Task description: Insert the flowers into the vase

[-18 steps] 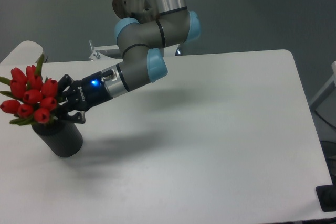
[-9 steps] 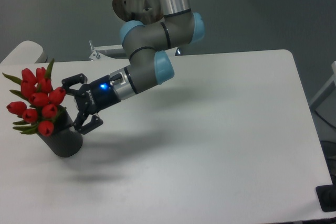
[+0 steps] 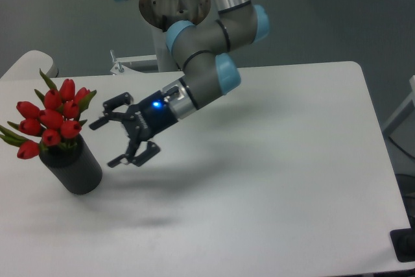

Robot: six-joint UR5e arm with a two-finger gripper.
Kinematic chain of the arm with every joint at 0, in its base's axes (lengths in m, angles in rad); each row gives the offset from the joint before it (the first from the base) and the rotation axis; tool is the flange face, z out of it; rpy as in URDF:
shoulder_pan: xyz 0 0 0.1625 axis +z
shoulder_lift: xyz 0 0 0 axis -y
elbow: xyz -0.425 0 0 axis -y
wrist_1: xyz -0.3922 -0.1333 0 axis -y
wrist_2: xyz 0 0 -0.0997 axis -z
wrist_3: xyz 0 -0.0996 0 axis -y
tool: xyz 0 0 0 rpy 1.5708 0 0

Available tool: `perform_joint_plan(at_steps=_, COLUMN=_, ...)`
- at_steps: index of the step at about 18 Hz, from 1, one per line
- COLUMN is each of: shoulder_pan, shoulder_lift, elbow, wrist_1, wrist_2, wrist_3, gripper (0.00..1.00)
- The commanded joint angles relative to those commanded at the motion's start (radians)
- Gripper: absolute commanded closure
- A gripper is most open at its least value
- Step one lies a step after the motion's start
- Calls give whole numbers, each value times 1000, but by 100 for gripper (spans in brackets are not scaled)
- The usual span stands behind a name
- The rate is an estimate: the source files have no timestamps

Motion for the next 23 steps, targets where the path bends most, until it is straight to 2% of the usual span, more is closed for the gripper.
perform_joint_plan(at_steps=5, shoulder_pan=74, shoulder_lift=2, elbow=5, wrist_1=0, wrist_2=29, wrist_3=57, gripper=0)
perform_joint_plan(at_steps=7, shoulder_pan=101, shoulder_lift=5, elbow=20, wrist_1=0, wrist_2=86, wrist_3=100, gripper=0)
perform_joint_plan(at_steps=11, shoulder_pan=159, shoulder_lift=9, elbow=129, wrist_1=-3, wrist_2=303, wrist_3=144, gripper=0)
perform_joint_plan(at_steps=15, shoulder_pan=233, shoulder_lift=-6, elbow=239, wrist_1=-8, wrist_2=454, wrist_3=146, gripper=0)
perform_joint_plan(at_steps=20, shoulder_pan=255, shoulder_lift=9, elbow=350, wrist_1=-18, wrist_2=782, wrist_3=175, gripper=0)
perform_joint_plan(at_steps=21, shoulder_pan=255, shoulder_lift=12, elbow=373, wrist_1=-49, wrist_2=842, wrist_3=195, gripper=0)
perform_joint_plan(at_steps=23, shoulder_pan=246, shoulder_lift=21, elbow=448, wrist_1=-180, wrist_2=958, wrist_3=232, gripper=0)
